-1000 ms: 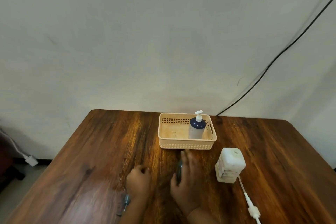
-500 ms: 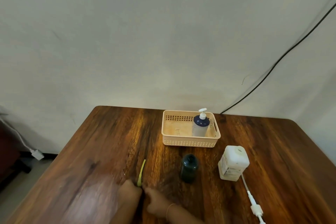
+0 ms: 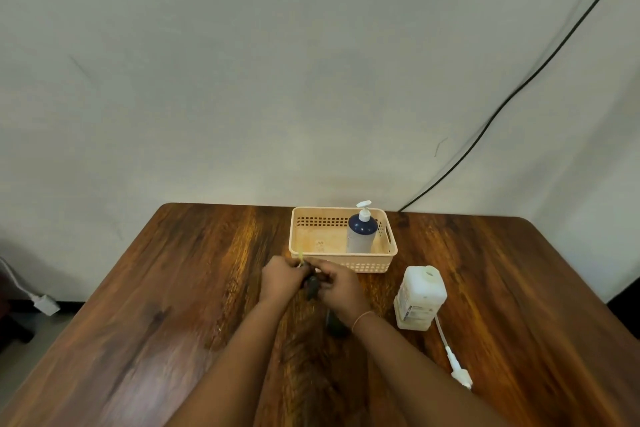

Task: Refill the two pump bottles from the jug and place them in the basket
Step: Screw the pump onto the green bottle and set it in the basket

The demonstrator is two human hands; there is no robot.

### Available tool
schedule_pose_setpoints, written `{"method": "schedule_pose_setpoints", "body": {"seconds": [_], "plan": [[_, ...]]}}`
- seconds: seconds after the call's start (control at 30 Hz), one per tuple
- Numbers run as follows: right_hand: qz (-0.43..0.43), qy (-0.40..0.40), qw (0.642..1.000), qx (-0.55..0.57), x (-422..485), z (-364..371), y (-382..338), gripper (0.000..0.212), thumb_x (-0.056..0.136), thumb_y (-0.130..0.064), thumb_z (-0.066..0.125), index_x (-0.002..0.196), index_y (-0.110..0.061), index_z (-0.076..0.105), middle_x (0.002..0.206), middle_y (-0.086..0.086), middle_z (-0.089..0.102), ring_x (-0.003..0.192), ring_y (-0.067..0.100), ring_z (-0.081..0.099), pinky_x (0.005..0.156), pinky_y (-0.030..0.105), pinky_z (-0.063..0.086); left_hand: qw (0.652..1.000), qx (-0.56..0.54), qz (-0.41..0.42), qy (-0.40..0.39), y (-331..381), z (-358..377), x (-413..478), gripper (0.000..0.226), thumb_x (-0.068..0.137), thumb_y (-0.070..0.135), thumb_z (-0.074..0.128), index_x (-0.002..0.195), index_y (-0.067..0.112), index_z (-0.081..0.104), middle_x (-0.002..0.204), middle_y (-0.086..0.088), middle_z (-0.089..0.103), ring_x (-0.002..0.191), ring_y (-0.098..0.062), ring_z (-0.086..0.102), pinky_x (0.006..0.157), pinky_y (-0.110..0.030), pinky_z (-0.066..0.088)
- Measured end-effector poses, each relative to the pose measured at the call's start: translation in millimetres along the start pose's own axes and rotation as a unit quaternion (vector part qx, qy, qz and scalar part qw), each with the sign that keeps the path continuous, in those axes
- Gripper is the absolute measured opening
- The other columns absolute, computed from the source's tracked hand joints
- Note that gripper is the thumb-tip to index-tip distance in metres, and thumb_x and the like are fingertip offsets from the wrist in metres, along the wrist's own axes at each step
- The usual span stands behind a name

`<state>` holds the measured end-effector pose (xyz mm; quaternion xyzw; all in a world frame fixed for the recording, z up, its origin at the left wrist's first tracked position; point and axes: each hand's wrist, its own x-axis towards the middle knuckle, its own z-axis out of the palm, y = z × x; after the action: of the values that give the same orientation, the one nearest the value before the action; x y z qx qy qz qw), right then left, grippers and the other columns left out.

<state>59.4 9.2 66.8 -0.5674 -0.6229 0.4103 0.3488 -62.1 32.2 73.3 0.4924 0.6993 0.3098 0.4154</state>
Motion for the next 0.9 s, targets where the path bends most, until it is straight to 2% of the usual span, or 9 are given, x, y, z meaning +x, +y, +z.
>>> {"method": "schedule_pose_setpoints", "body": {"seconds": [0.07, 0.13, 0.23, 0.33, 0.43, 0.6, 0.73, 0.9], "plan": [[-0.015, 0.024, 1.000, -0.007, 1.7, -20.8, -5.9, 0.042, 0.082, 0.000, 0.060, 0.119, -0.019, 0.061, 0.121, -0.003, 0.061, 0.111, 0.008, 0.051, 0.094, 0.014, 0.042, 0.998, -0.036, 0.027, -0.036, 16.0, 2.4, -1.3, 0.016, 0.087, 0.019, 0.063, 0.093, 0.007, 0.072, 0.086, -0.008, 0.072, 0.079, -0.018, 0.070, 0.079, -0.036, 0.059], [-0.016, 0.059, 0.998, -0.013, 2.5, -38.5, -10.3, 0.037, 0.082, -0.003, 0.063, 0.115, -0.020, 0.064, 0.119, 0.000, 0.064, 0.109, 0.013, 0.056, 0.093, 0.022, 0.048, 0.995, -0.055, 0.041, -0.075, 32.1, 3.3, -4.9, 0.018, 0.090, 0.017, 0.060, 0.096, 0.004, 0.070, 0.091, -0.009, 0.071, 0.078, -0.017, 0.069, 0.072, -0.030, 0.059], [-0.014, 0.088, 0.995, -0.038, 2.7, -60.4, -19.3, 0.030, 0.083, -0.008, 0.064, 0.113, -0.009, 0.065, 0.117, 0.004, 0.065, 0.098, 0.009, 0.056, 0.077, 0.007, 0.043, 0.990, -0.070, 0.046, -0.116, 53.2, 4.8, -10.1, 0.023, 0.095, 0.016, 0.052, 0.100, -0.002, 0.066, 0.086, -0.007, 0.068, 0.068, -0.013, 0.065, 0.052, -0.014, 0.053], [-0.017, 0.100, 0.992, -0.073, 5.6, -74.9, -26.5, 0.027, 0.084, -0.014, 0.064, 0.109, -0.005, 0.067, 0.112, 0.008, 0.068, 0.088, 0.011, 0.059, 0.065, 0.005, 0.041, 0.981, -0.106, 0.050, -0.153, 64.6, 7.0, -13.0, 0.031, 0.097, 0.016, 0.048, 0.106, -0.010, 0.062, 0.075, -0.012, 0.067, 0.057, -0.012, 0.065, 0.055, -0.017, 0.056], [-0.010, 0.095, 0.991, -0.096, 7.0, -80.3, -29.7, 0.027, 0.084, -0.019, 0.064, 0.107, -0.004, 0.068, 0.105, 0.010, 0.070, 0.074, 0.010, 0.060, 0.059, 0.010, 0.042, 0.977, -0.119, 0.057, -0.170, 66.5, 8.6, -14.5, 0.030, 0.096, 0.015, 0.050, 0.105, -0.011, 0.062, 0.070, -0.012, 0.066, 0.049, -0.008, 0.065, 0.053, -0.016, 0.056], [-0.024, 0.111, 0.983, -0.144, 3.7, -80.9, -28.3, 0.028, 0.088, -0.022, 0.059, 0.110, -0.004, 0.066, 0.108, 0.011, 0.068, 0.089, 0.020, 0.062, 0.060, 0.011, 0.040, 0.974, -0.126, 0.071, -0.174, 68.1, 11.1, -18.2, 0.029, 0.095, 0.016, 0.052, 0.102, -0.009, 0.064, 0.070, -0.012, 0.067, 0.049, -0.007, 0.065, 0.055, -0.017, 0.057], [-0.038, 0.123, 0.984, -0.127, 0.1, -81.7, -30.0, 0.026, 0.088, -0.021, 0.060, 0.105, -0.004, 0.067, 0.105, 0.013, 0.070, 0.087, 0.023, 0.066, 0.076, 0.031, 0.055, 0.973, -0.130, 0.085, -0.173, 70.2, 11.3, -21.8, 0.027, 0.095, 0.017, 0.052, 0.098, -0.006, 0.066, 0.070, -0.011, 0.067, 0.049, -0.007, 0.064, 0.056, -0.016, 0.057], [-0.027, 0.121, 0.985, -0.118, -1.1, -79.7, -28.9, 0.027, 0.090, -0.021, 0.056, 0.111, -0.007, 0.065, 0.107, 0.012, 0.069, 0.087, 0.024, 0.067, 0.080, 0.035, 0.056, 0.972, -0.141, 0.083, -0.170, 65.1, 12.0, -24.1, 0.028, 0.095, 0.017, 0.051, 0.103, -0.006, 0.065, 0.070, -0.008, 0.067, 0.050, -0.006, 0.064, 0.058, -0.017, 0.057]]}}
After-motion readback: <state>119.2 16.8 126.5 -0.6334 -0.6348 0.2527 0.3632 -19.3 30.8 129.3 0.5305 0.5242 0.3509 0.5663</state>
